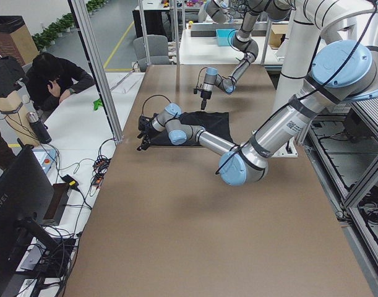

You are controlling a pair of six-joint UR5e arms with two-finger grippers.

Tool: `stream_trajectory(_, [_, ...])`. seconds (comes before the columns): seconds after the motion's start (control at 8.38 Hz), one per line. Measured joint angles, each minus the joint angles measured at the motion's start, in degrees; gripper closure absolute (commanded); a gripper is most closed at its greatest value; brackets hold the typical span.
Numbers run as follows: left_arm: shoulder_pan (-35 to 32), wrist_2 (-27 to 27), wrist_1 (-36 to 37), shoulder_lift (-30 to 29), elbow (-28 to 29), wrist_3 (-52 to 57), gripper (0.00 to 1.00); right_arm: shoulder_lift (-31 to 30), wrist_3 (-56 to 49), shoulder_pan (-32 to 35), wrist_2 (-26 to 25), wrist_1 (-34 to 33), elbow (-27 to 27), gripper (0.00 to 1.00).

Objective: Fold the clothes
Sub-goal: 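Grasp the shirt's near corner with the right gripper and pull it toward the robot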

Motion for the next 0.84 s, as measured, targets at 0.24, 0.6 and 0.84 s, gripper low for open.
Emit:
stream_trajectory(0.24, [0.0, 0.0, 0.0, 0.1, 0.0, 0.0, 0.05, 0.2, 0.0, -0.2, 0.0, 0.5, -2.0, 0.06])
stream_trajectory(0.6, [-0.1, 0.1, 0.0, 0.0, 0.0, 0.0, 0.05, -0.3, 0.7, -0.5, 0.4, 0.9, -2.2, 0.06])
stream_trajectory(0.84, [-0.1, 0.1, 0.0, 0.1, 0.0, 0.0, 0.05, -0.8, 0.8, -0.4, 1.7, 0.6, 0.2, 0.06])
